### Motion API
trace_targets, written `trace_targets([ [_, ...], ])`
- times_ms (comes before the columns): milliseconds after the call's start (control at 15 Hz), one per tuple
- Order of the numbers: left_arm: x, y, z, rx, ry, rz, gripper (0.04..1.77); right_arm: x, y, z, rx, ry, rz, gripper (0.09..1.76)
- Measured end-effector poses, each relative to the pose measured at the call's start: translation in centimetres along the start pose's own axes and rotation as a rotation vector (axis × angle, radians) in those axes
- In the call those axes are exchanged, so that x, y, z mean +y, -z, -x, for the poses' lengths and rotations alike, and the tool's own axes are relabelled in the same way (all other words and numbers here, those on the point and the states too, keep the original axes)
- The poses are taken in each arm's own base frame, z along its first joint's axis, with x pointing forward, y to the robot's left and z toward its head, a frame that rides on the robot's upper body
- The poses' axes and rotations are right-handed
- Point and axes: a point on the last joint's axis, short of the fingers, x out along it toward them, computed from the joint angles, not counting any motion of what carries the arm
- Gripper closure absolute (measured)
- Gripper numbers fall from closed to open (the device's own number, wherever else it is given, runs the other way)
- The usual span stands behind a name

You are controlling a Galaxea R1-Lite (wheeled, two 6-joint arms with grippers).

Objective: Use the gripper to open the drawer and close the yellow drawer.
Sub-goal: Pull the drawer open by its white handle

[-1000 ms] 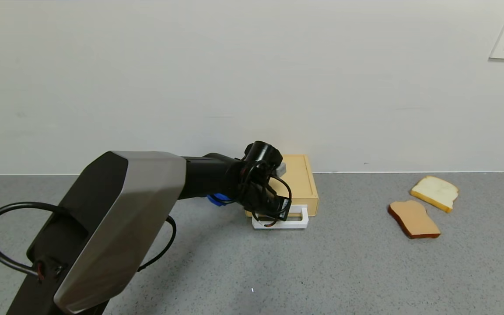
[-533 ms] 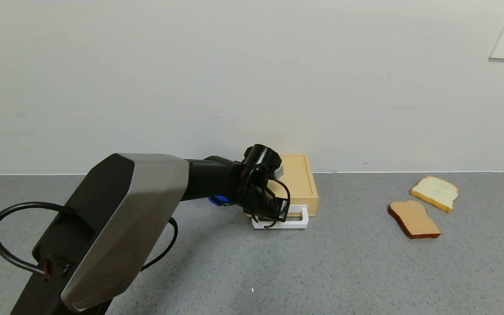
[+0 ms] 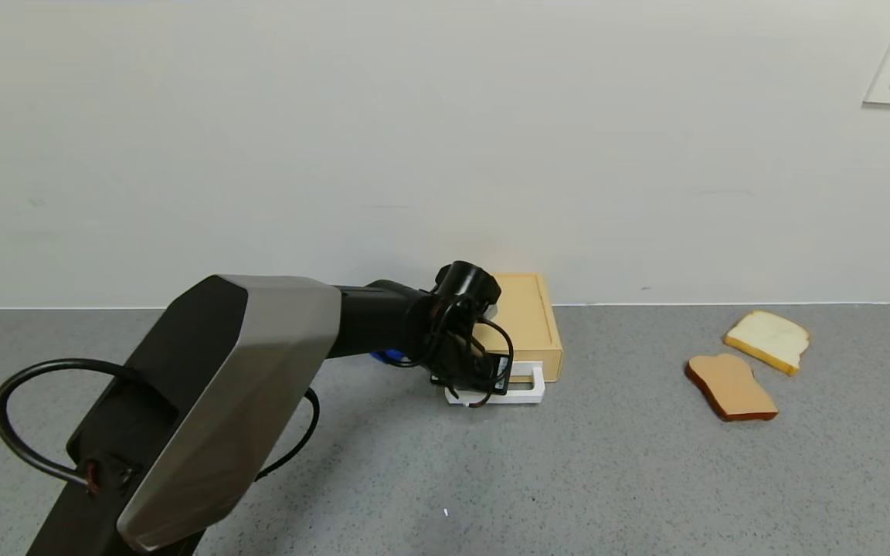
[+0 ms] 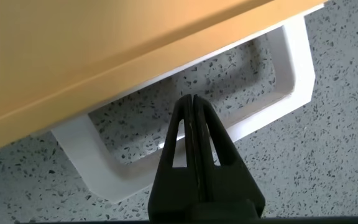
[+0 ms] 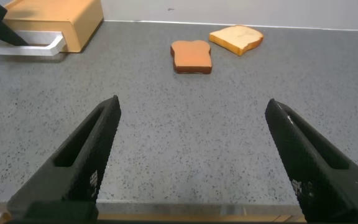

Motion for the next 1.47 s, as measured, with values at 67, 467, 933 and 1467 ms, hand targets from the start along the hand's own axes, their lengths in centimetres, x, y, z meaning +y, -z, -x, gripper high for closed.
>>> trace_targets([
  [67, 0.0, 0.1, 0.0, 0.006, -0.001, 0.01, 1.7, 0.0, 0.0, 0.0, 0.0, 0.0, 0.0, 0.14],
  [467, -0.7, 1.2, 0.1, 0.079, -0.016, 0.043, 1.7, 0.0, 0.0, 0.0, 0.0, 0.0, 0.0, 0.14],
  [933, -1.3, 2.1, 0.5, 0.118, -0.053, 0.101, 1.7, 0.0, 0.0, 0.0, 0.0, 0.0, 0.0, 0.14],
  [1467, -2.2, 3.5, 1.3, 0.185, -0.068, 0.147, 1.7, 0.0, 0.0, 0.0, 0.0, 0.0, 0.0, 0.14],
])
